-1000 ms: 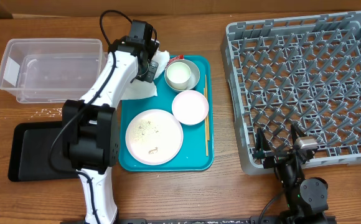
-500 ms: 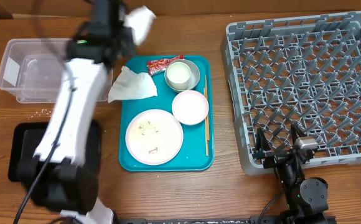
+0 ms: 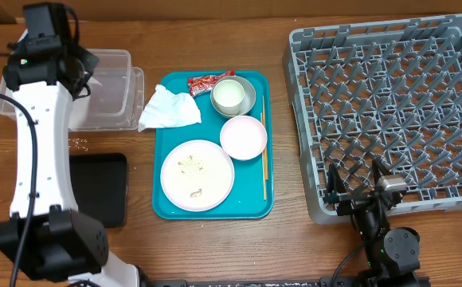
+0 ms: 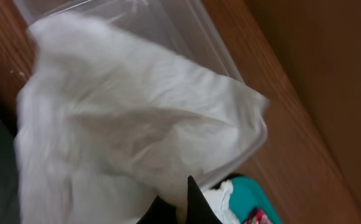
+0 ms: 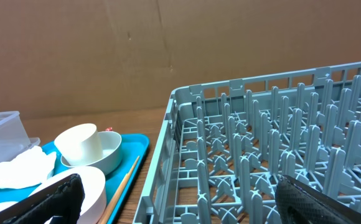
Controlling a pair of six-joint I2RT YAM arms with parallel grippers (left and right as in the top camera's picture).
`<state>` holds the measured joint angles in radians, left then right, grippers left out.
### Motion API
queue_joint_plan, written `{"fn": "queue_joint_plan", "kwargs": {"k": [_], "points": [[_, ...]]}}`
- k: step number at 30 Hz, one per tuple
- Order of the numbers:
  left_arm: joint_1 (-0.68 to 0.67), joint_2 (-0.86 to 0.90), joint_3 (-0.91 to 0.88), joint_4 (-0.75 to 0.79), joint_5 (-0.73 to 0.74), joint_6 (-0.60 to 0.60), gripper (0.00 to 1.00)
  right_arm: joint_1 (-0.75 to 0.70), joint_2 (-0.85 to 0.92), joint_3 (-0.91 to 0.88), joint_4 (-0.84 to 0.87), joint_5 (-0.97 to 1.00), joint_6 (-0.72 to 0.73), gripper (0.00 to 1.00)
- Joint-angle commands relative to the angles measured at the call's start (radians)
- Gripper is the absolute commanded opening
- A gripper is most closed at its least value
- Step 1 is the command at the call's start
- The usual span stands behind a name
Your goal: Sort waste into correct bins and load items into the dishwasher
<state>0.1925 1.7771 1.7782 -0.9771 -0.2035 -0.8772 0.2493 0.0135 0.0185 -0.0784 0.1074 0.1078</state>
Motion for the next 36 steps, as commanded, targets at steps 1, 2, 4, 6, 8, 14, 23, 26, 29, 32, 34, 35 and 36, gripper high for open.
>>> {"fn": "queue_joint_plan", "kwargs": {"k": [1, 2, 4, 6, 8, 14, 23, 26, 29, 32, 34, 35, 36], "points": [[0.041, 0.060, -0.005, 0.028, -0.013, -0.148, 0.05, -0.004, -0.011, -0.010, 0.005, -0.004, -0.004, 1.00], [0.048, 0.071, -0.005, 0.039, -0.013, -0.148, 0.06, -0.004, -0.011, -0.010, 0.005, -0.004, -0.004, 1.00], [0.055, 0.091, -0.005, 0.066, -0.013, -0.143, 0.07, -0.004, -0.011, -0.010, 0.005, -0.004, -0.004, 1.00], [0.056, 0.102, -0.005, 0.109, -0.008, -0.104, 0.09, -0.004, -0.011, -0.010, 0.005, -0.004, -0.004, 1.00], [0.056, 0.103, -0.005, 0.156, -0.005, -0.035, 0.08, -0.004, -0.011, -0.010, 0.005, -0.004, -0.004, 1.00], [0.056, 0.095, -0.004, 0.250, 0.003, 0.127, 0.09, -0.004, -0.011, -0.010, 0.005, -0.004, -0.004, 1.00], [0.056, 0.118, -0.005, 0.253, 0.013, 0.130, 0.08, -0.004, -0.011, -0.010, 0.005, -0.004, -0.004, 1.00], [0.056, 0.158, -0.005, 0.252, 0.015, 0.132, 0.08, -0.004, -0.011, -0.010, 0.005, -0.004, -0.004, 1.00], [0.056, 0.206, -0.005, 0.247, 0.034, 0.139, 0.16, -0.004, -0.011, -0.010, 0.005, -0.004, -0.004, 1.00], [0.056, 0.235, -0.005, 0.257, 0.061, 0.141, 0.58, -0.004, -0.011, -0.010, 0.005, -0.004, -0.004, 1.00], [0.056, 0.237, -0.003, 0.274, 0.099, 0.169, 0.72, -0.004, -0.011, -0.010, 0.005, -0.004, -0.004, 1.00], [0.056, 0.233, 0.001, 0.281, 0.129, 0.207, 0.80, -0.004, -0.011, -0.010, 0.005, -0.004, -0.004, 1.00], [0.056, 0.226, 0.008, 0.286, 0.163, 0.253, 0.84, -0.004, -0.011, -0.010, 0.005, -0.004, -0.004, 1.00]]}}
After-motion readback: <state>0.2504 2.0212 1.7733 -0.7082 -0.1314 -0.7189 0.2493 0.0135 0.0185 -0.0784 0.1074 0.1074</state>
